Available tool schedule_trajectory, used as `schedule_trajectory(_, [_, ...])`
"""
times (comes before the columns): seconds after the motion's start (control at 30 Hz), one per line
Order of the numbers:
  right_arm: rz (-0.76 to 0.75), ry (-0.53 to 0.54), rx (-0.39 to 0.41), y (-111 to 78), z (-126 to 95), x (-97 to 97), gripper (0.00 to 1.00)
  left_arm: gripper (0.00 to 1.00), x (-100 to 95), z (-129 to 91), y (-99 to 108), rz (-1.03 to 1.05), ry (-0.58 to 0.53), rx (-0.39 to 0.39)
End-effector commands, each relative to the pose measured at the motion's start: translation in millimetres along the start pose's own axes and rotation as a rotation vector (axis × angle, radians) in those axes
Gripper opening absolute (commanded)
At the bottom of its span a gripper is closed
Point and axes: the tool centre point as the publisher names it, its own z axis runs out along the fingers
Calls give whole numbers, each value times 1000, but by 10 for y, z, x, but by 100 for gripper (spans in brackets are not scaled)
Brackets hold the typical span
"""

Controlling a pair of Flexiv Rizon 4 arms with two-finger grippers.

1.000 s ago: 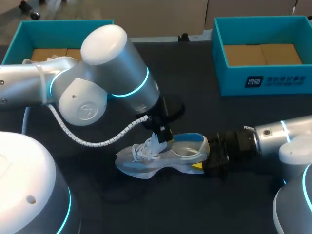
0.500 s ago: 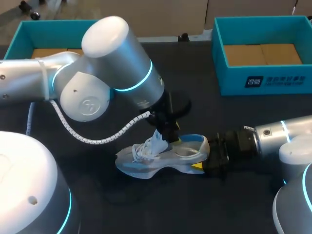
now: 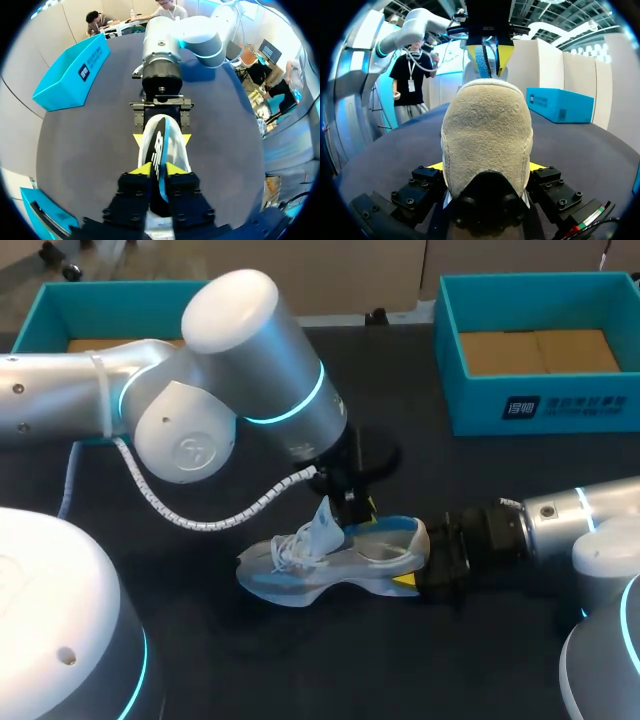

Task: Take the shoe out of the shoebox, open the shoe tongue, remove and reinsert the insole, then place the shoe into the shoebox

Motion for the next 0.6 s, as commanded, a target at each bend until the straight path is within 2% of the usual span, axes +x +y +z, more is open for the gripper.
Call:
schedule_trajectory(0.03, [0, -1, 3, -14, 26, 9, 0, 0, 12, 22, -22, 1, -7, -4])
schedule_trajectory(0.3, [0, -1, 3, -14, 26, 9, 0, 0, 64, -112, 10, 11, -20, 16])
schedule_trajectory(0.33, [0, -1, 3, -14, 26, 9, 0, 5, 70, -124, 12, 12, -20, 18])
schedule_trajectory(0.37, [0, -1, 3, -14, 26, 9, 0, 23, 69, -131, 13, 14, -21, 19])
schedule_trajectory(0.4, [0, -1, 3, -14, 26, 9, 0, 35, 70, -135, 13, 15, -21, 20])
schedule_trajectory(0.43, [0, -1, 3, -14, 26, 9, 0, 42, 72, -136, 14, 16, -22, 21])
schedule_trajectory(0.6, [0, -1, 3, -14, 26, 9, 0, 45, 67, -97, 25, 22, -20, 10])
